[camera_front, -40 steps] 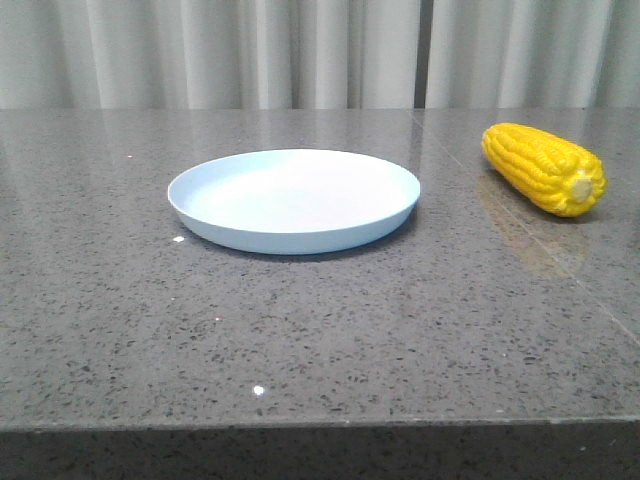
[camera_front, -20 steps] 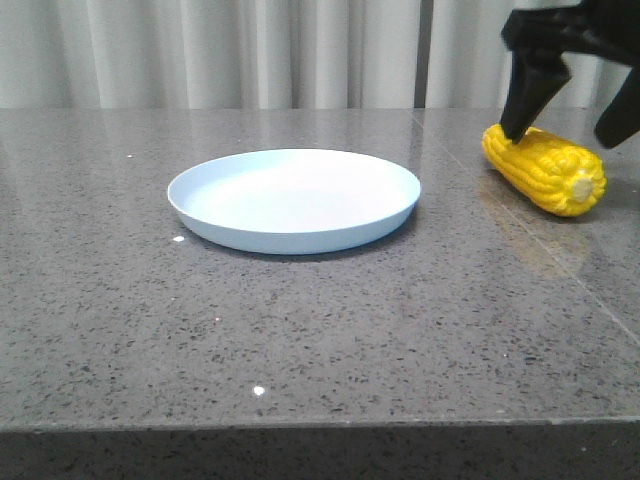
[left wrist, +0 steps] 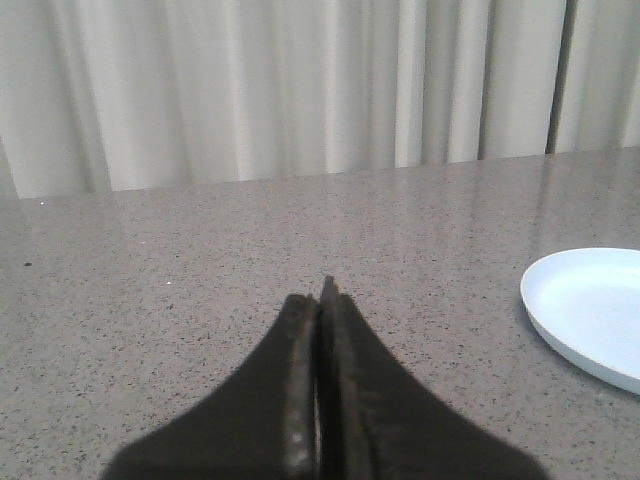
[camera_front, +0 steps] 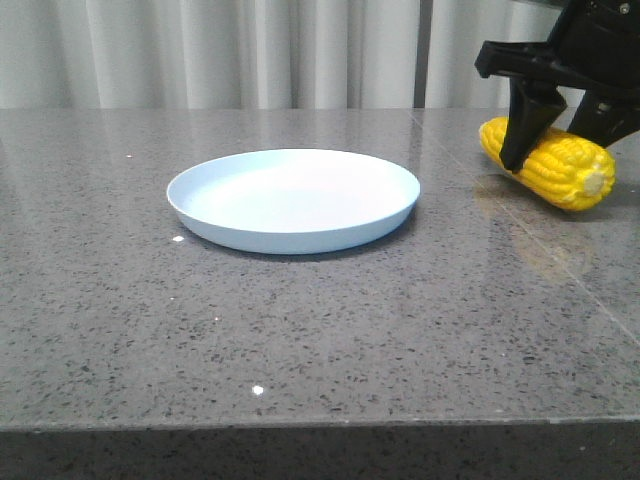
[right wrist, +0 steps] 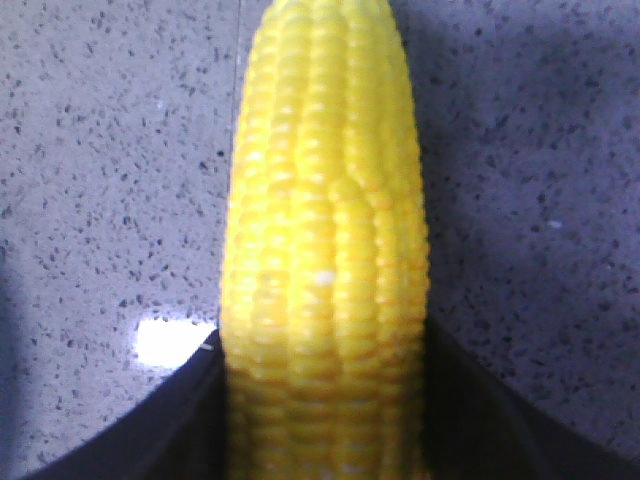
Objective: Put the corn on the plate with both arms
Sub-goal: 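Lift the corn with the right gripper and carry it over the plate, then lower the corn onto the plate and open the right gripper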
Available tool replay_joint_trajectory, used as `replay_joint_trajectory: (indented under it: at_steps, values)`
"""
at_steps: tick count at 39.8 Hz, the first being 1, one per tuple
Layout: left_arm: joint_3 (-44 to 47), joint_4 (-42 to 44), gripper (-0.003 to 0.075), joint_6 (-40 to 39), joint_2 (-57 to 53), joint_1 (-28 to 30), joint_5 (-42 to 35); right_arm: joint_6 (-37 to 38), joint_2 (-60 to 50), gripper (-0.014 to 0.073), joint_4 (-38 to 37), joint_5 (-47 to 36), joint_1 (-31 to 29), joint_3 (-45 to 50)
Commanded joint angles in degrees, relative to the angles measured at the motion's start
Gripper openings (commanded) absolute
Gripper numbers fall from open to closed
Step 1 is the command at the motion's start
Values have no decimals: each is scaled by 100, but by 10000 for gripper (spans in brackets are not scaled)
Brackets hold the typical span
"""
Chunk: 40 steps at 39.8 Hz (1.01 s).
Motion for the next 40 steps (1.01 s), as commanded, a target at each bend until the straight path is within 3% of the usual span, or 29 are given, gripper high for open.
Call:
replay_joint_trajectory:
  at_steps: [1,11,19,30,36,40]
  values:
    - [-152,6,-20,-47,78,-35,-462,-25,-390,26,84,-95,-14,-230]
    - [-152,6,-20,-47,78,-35,-462,0,-1076,26,15,-91,330,-230]
    - [-152,6,-20,-47,78,-35,-462,764,-1148,27,-452,72,1263,-399]
    - [-152,6,-20,-47,78,-35,-462,2333,-419,43,-1549,39,2620,-1037]
    - [-152,6,-20,-47,78,-35,-462,2765,99,123,-1597,-108,2907,-1312]
    - [-152,6,-20,-47,78,-35,-462,2894,322,123,-1597,-196,2918,-1319]
